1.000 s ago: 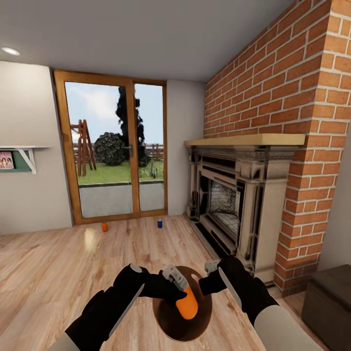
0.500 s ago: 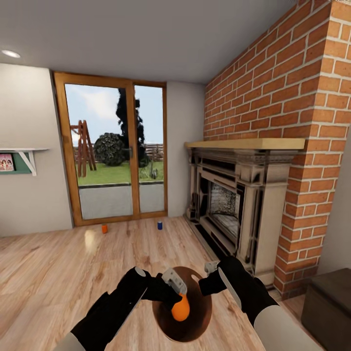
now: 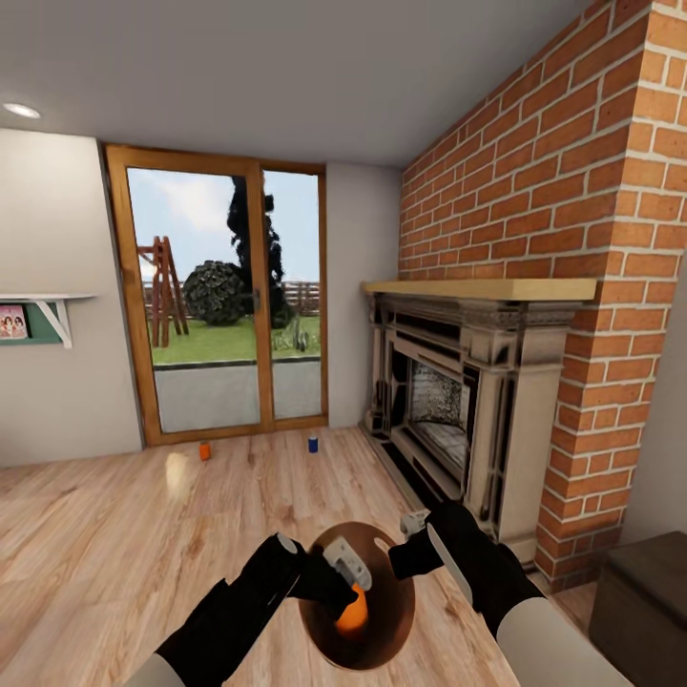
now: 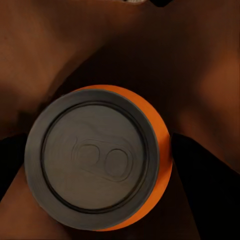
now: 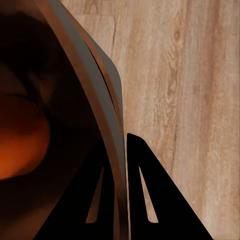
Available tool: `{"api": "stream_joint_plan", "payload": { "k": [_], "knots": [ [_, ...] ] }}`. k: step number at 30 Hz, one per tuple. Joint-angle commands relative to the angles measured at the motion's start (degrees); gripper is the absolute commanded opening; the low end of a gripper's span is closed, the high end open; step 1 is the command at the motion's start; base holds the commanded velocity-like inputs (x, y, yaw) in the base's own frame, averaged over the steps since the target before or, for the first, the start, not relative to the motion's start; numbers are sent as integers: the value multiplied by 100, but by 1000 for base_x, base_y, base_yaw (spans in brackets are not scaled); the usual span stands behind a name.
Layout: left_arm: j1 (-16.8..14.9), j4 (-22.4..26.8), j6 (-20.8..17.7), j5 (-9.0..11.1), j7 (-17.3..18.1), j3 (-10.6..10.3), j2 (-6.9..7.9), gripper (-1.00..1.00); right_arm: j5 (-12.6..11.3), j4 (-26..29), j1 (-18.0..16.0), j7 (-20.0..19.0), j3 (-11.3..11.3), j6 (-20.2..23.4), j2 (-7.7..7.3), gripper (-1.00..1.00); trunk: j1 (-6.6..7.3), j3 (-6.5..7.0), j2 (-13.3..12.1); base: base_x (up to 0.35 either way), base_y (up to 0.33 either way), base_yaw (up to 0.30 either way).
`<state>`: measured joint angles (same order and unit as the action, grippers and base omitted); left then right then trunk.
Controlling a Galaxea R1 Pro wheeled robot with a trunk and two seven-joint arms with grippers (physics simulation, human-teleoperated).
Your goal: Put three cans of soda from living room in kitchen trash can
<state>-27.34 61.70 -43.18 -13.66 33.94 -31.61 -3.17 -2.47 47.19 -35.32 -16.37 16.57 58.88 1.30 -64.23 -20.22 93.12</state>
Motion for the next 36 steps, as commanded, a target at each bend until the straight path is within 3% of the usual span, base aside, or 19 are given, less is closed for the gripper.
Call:
{"api": "stream_joint_plan", "payload": {
  "k": [1,16,26,36],
  "knots": [
    [0,-36,18,-17,-10,-1,-11,-100,-140,1,-2,-27,-6,13,2,-100,23,19,-41,0,0,0],
    [0,-199,184,-82,-329,-2,-52,-100,-140,-13,-2,-29,4,9,2,-100,352,288,-643,0,0,0],
    [0,-236,227,-87,-359,-3,-52,-100,-140,-78,-2,-30,4,9,2,-100,352,288,-643,0,0,0],
    [0,-662,529,-85,-363,-3,-132,-100,-140,-118,-2,-32,38,9,2,-100,352,288,-643,0,0,0]
  ]
}}
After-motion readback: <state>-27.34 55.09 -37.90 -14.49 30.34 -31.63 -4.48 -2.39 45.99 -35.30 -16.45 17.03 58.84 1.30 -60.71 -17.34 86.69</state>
